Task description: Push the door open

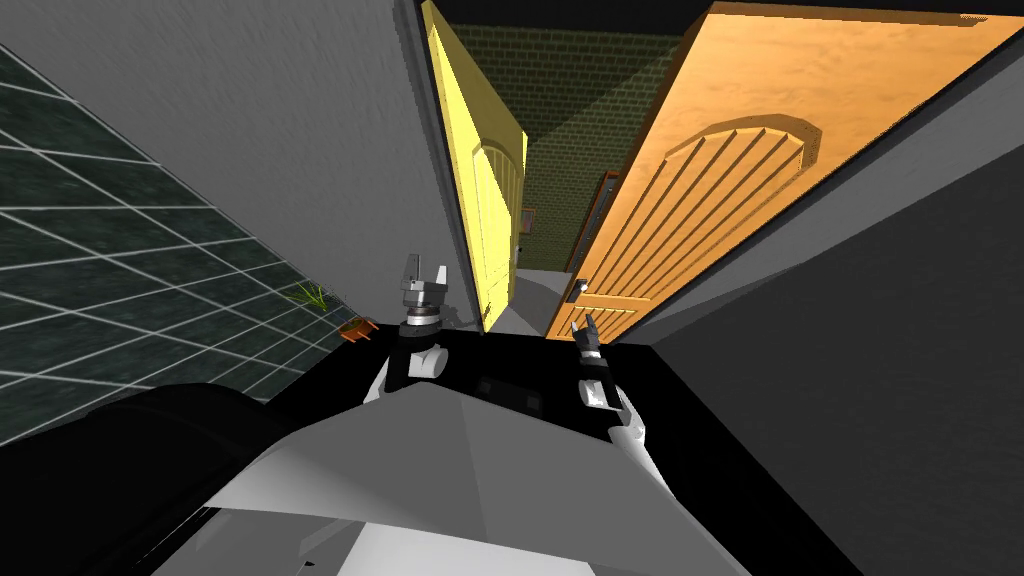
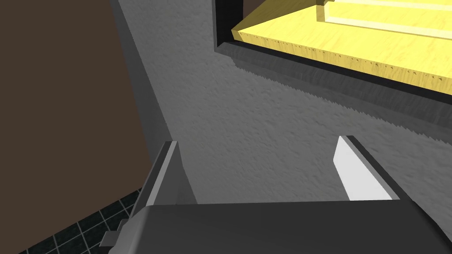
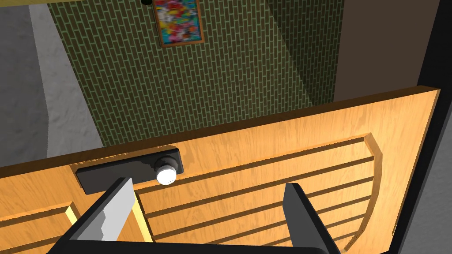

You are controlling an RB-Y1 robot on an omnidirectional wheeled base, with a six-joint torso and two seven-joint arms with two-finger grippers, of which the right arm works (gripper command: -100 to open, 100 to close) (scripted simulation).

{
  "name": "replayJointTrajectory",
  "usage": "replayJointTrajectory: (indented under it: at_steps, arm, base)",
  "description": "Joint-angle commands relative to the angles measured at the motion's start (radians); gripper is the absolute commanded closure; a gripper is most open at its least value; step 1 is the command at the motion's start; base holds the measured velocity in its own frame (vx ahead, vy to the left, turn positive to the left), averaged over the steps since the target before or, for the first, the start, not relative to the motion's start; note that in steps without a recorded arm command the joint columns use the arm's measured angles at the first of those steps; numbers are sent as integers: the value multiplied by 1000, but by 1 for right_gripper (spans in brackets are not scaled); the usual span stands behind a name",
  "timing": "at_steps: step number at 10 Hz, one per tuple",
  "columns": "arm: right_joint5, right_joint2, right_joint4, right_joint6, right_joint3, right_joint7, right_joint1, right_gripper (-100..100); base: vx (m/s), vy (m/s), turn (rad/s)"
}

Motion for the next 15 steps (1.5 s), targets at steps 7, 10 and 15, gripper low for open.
replayJointTrajectory:
  at_steps: [7, 10, 15]
  arm:
    - [-33, -83, 193, -8, 17, -26, -89, -100]
    - [-46, -116, 271, -11, 24, -36, -125, -100]
    - [-69, -172, 402, -16, 36, -52, -185, -100]
  base:
    - [64, -63, 77]
    - [87, -88, 75]
    - [89, -88, 81]
